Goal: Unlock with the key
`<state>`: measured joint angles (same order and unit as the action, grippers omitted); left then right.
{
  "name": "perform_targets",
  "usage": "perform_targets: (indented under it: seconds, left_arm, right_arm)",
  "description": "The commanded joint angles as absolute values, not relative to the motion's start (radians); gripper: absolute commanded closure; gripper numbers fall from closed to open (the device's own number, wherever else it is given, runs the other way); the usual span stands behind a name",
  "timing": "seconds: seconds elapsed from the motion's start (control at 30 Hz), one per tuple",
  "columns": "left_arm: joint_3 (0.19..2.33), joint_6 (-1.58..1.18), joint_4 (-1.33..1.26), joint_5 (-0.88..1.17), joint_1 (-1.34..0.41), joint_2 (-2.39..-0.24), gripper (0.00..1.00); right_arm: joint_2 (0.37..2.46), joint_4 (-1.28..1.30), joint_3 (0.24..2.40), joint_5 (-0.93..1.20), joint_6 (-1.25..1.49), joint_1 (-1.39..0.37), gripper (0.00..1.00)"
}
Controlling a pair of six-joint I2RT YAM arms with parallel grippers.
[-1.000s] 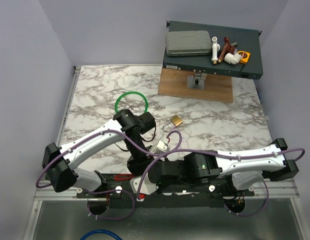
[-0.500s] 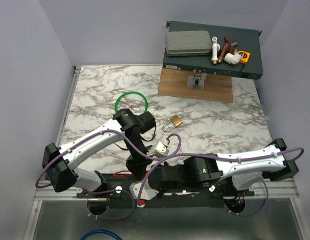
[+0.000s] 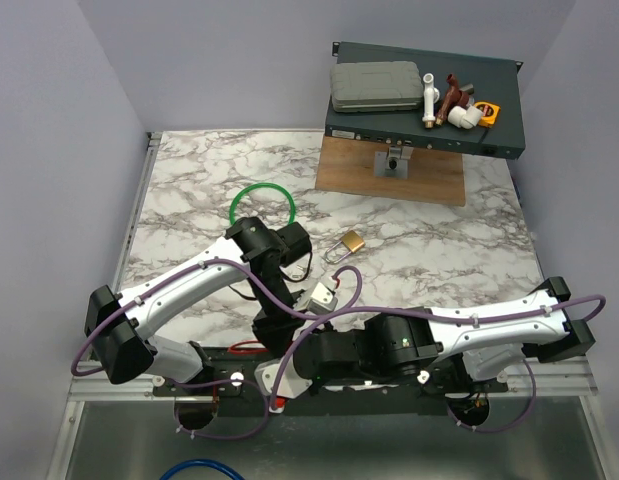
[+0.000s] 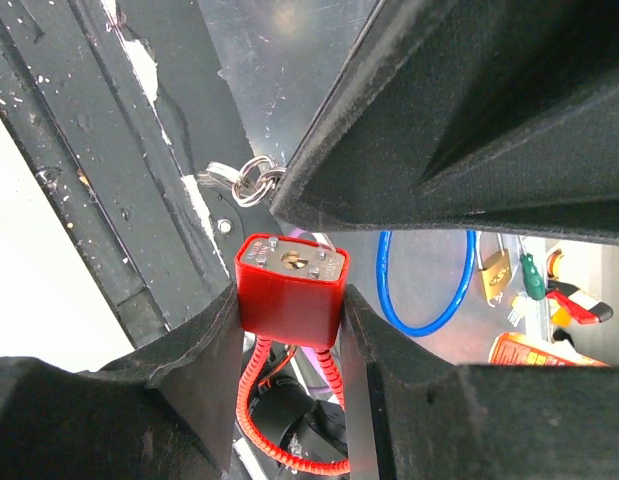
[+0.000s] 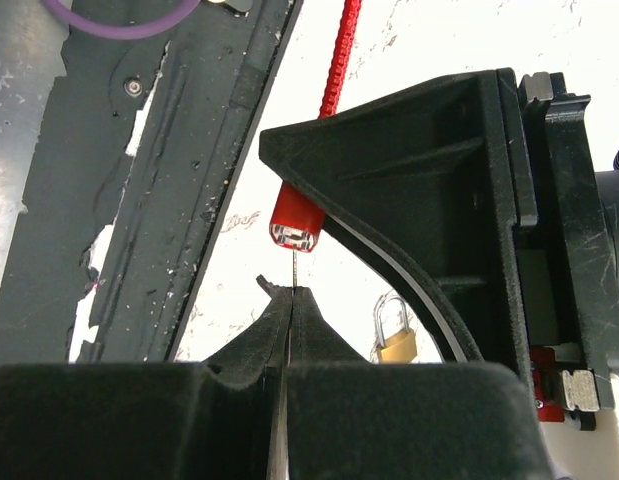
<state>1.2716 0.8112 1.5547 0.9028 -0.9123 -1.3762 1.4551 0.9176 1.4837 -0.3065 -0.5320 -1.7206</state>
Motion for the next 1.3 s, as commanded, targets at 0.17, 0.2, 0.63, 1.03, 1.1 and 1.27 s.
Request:
perform_targets:
  seconds: [0.17, 0.2, 0.63, 1.03, 1.1, 1.27]
  left_arm:
    - [1.302, 0.818, 1.618, 0.962, -0.919, -1.372, 1.0]
    - [1.302, 0.816, 1.617, 0.962, -0.919, -1.371, 1.0]
    - [1.301, 0.805, 1.618, 0.966, -0.919, -1.373, 1.0]
    - [1.303, 0.785, 1.609, 0.965, -0.919, -1.379, 1.0]
    - [1.306, 0.775, 1.608, 0.96, -0.919, -1.381, 1.0]
    - [1.303, 0.745, 1.591, 0.953, -0.917, -1.383, 1.0]
  right_arm:
    - [1.46, 0.895, 1.455, -0.331, -0.533, -1.729, 0.99]
    - [1.459, 0.896, 1.453, -0.331, -0.532, -1.729, 0.99]
    - [1.46, 0.881, 1.443, -0.356, -0.535, -1.729, 0.99]
    - [1.481, 0.872, 1.46, -0.347, -0.545, -1.729, 0.99]
    - [1.486, 0.874, 1.464, -0.345, -0.545, -1.729, 0.99]
    - [1.492, 0.877, 1.469, -0.342, -0.543, -1.729, 0.99]
